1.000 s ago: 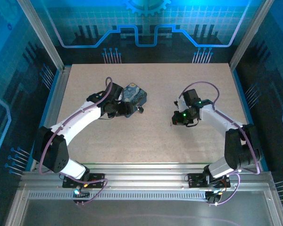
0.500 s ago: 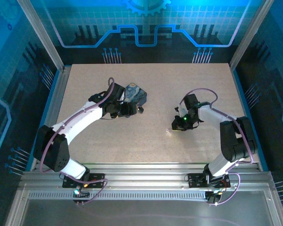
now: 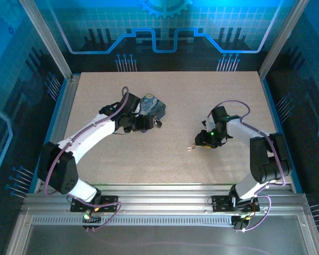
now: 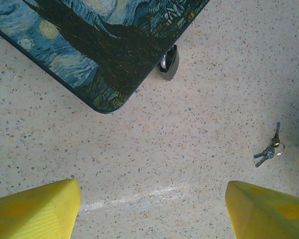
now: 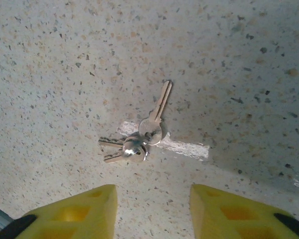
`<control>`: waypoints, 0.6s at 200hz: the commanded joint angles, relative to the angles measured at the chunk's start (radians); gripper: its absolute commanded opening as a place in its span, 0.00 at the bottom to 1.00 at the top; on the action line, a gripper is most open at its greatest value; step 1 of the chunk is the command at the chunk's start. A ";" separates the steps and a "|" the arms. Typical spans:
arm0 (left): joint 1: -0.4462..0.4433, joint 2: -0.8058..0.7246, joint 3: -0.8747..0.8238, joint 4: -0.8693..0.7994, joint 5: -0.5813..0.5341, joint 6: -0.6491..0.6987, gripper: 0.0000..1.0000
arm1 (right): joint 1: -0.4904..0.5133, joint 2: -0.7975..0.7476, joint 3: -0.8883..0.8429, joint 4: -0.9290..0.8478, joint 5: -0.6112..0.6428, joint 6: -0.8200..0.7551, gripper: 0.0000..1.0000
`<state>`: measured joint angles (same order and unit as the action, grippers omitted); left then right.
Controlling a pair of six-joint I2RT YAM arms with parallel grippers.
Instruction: Unlock a padlock with a key
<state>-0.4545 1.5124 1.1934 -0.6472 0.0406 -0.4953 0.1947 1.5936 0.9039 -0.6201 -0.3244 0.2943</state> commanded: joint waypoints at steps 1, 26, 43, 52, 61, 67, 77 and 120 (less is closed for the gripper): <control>-0.002 -0.017 0.030 -0.023 -0.010 0.011 0.77 | 0.050 0.007 0.023 -0.001 0.024 -0.020 0.47; -0.002 -0.020 0.027 -0.026 -0.013 0.013 0.78 | 0.067 0.044 0.028 0.032 0.044 0.002 0.48; -0.002 -0.023 0.025 -0.031 -0.015 0.015 0.77 | 0.068 0.078 0.042 0.041 0.045 0.034 0.48; -0.002 -0.025 0.022 -0.032 -0.017 0.016 0.78 | 0.070 0.090 0.046 0.047 0.045 0.051 0.48; -0.003 -0.029 0.019 -0.033 -0.021 0.017 0.77 | 0.069 0.103 0.049 0.051 0.049 0.071 0.47; -0.002 -0.030 0.017 -0.033 -0.023 0.016 0.77 | 0.072 0.108 0.049 0.056 0.051 0.084 0.47; -0.003 -0.032 0.012 -0.032 -0.025 0.017 0.77 | 0.076 0.115 0.051 0.064 0.054 0.103 0.47; -0.002 -0.032 -0.005 -0.022 -0.024 0.013 0.77 | 0.117 0.156 0.074 0.072 0.092 0.163 0.46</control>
<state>-0.4545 1.5097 1.1946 -0.6506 0.0299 -0.4953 0.2771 1.7000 0.9474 -0.5770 -0.2573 0.3981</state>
